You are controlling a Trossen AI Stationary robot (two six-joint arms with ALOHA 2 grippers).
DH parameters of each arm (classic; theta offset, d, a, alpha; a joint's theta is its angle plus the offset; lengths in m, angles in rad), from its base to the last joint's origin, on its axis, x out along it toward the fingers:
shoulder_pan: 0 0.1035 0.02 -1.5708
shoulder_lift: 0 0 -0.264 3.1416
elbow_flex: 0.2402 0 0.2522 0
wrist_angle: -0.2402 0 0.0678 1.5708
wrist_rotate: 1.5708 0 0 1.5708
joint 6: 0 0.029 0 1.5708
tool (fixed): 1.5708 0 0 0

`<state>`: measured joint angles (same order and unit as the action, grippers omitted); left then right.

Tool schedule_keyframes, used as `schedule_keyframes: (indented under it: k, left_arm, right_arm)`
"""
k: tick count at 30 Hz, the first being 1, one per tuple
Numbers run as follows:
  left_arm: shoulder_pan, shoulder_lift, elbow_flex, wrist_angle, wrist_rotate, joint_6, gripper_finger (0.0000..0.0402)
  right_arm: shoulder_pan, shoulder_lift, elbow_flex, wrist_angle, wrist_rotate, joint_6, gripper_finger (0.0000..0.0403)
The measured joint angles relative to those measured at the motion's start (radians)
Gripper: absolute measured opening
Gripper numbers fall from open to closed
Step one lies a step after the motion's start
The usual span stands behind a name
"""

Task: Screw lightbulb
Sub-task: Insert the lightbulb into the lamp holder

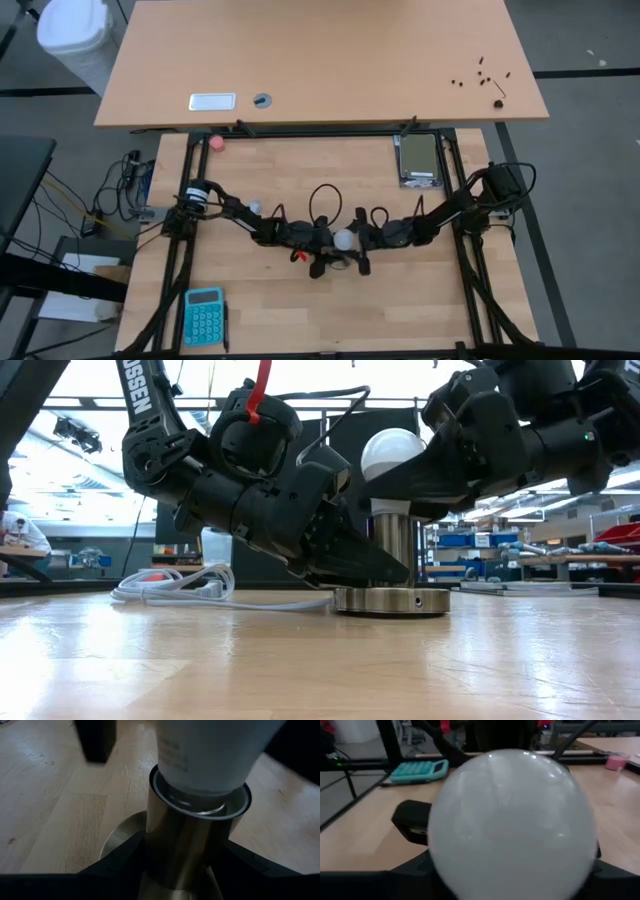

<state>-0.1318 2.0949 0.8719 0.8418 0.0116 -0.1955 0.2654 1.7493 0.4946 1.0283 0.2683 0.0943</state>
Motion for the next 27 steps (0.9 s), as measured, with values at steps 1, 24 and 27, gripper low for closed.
schedule_keyframes:
  k: [1, 24, 27]
  left_arm:
    - [0.0, 0.0, 0.0, 0.0, 0.0, 0.0, 0.0213]
    - [0.0, 0.0, 0.001, 0.004, -0.017, -0.044, 0.0213]
    - [0.0, 0.0, 0.001, 0.004, -0.018, -0.045, 0.0213]
  right_arm:
    - [0.005, 0.0, 0.007, -0.019, 0.01, 0.004, 0.0259]
    - [0.074, 0.0, 0.15, -0.281, 0.222, 0.139, 0.0258]
    - [0.088, 0.0, 0.16, -0.292, 0.262, 0.149, 0.0258]
